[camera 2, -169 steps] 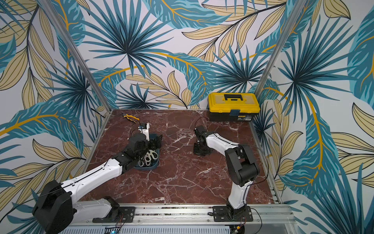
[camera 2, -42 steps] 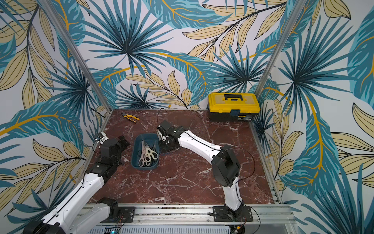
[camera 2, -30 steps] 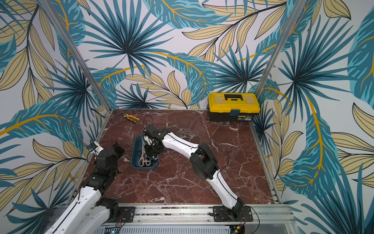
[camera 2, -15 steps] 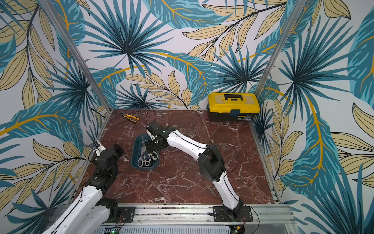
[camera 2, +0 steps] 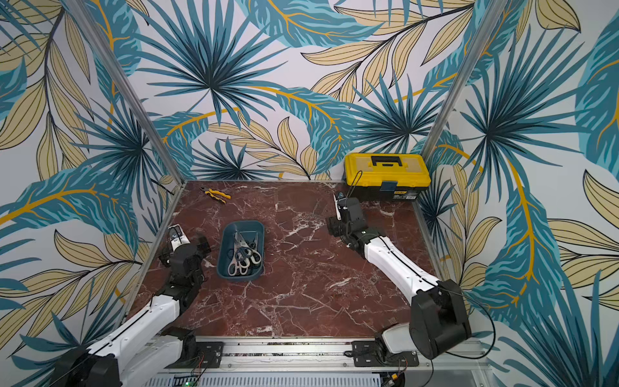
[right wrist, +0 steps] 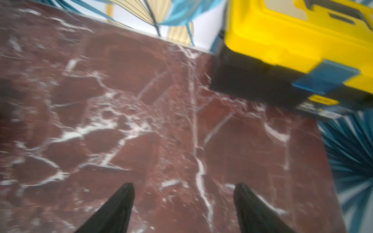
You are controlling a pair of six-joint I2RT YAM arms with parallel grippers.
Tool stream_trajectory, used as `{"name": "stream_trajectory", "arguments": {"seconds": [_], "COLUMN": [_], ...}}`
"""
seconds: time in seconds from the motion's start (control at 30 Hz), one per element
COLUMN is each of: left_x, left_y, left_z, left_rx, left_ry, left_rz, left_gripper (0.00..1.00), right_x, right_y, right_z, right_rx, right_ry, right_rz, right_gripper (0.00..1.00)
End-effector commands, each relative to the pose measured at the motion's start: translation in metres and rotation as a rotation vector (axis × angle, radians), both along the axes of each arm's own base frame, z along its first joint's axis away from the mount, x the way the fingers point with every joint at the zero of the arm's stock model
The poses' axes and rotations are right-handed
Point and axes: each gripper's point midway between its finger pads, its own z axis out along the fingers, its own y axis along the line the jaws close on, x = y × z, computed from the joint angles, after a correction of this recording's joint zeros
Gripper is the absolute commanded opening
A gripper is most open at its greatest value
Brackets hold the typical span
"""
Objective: Put the scissors into the storage box
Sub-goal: Reset both arms
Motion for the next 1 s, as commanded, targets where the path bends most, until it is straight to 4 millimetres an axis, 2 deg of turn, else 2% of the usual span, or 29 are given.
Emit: {"name": "stream_trajectory", "arguments": {"seconds": [0.0, 0.07, 0.13, 0.37, 0.47, 0.57, 0.67, 0.77, 0.97], "left_x": [0.016, 0.022, 0.026, 0.058, 0.065, 0.063, 0.061, 0.061, 0.063], "left_y": [-0.016, -0.019, -0.022, -0.046, -0.051, -0.068, -0.066, -0.074, -0.073], "left_z": [-0.006, -0.015, -0.02, -0.024, -0.026, -0.024, -0.031, -0.041, -0.046], "left_rx": [0.044, 0.031, 0.046, 0.113, 0.091, 0.085, 0.084, 0.093, 0.087], "left_ry": [0.026, 0.031, 0.028, 0.057, 0.061, -0.022, -0.027, -0.04, -0.029], "left_rz": [-0.119, -0.127, -0.145, -0.294, -0.328, -0.428, -0.419, -0.469, -0.462], "left_gripper": [1.0, 1.0, 1.0, 1.0, 1.0, 1.0, 1.0, 1.0, 1.0], "right_x": [-0.003, -0.012, -0.015, -0.006, 0.0, 0.001, -0.008, -0.015, -0.013], "right_y": [-0.053, -0.073, -0.083, -0.102, -0.11, -0.107, -0.102, -0.097, -0.092], "right_z": [-0.005, -0.026, -0.037, -0.053, -0.057, -0.057, -0.051, -0.046, -0.048], "right_rx": [-0.015, -0.016, -0.02, 0.011, 0.009, 0.028, 0.04, 0.057, 0.063], "right_ry": [-0.096, -0.087, -0.09, -0.206, -0.17, -0.164, -0.22, -0.258, -0.246], "right_rz": [-0.197, -0.267, -0.284, -0.267, -0.288, -0.261, -0.226, -0.196, -0.155], "right_gripper": [0.82, 0.82, 0.83, 0.83, 0.82, 0.81, 0.81, 0.81, 0.81]}}
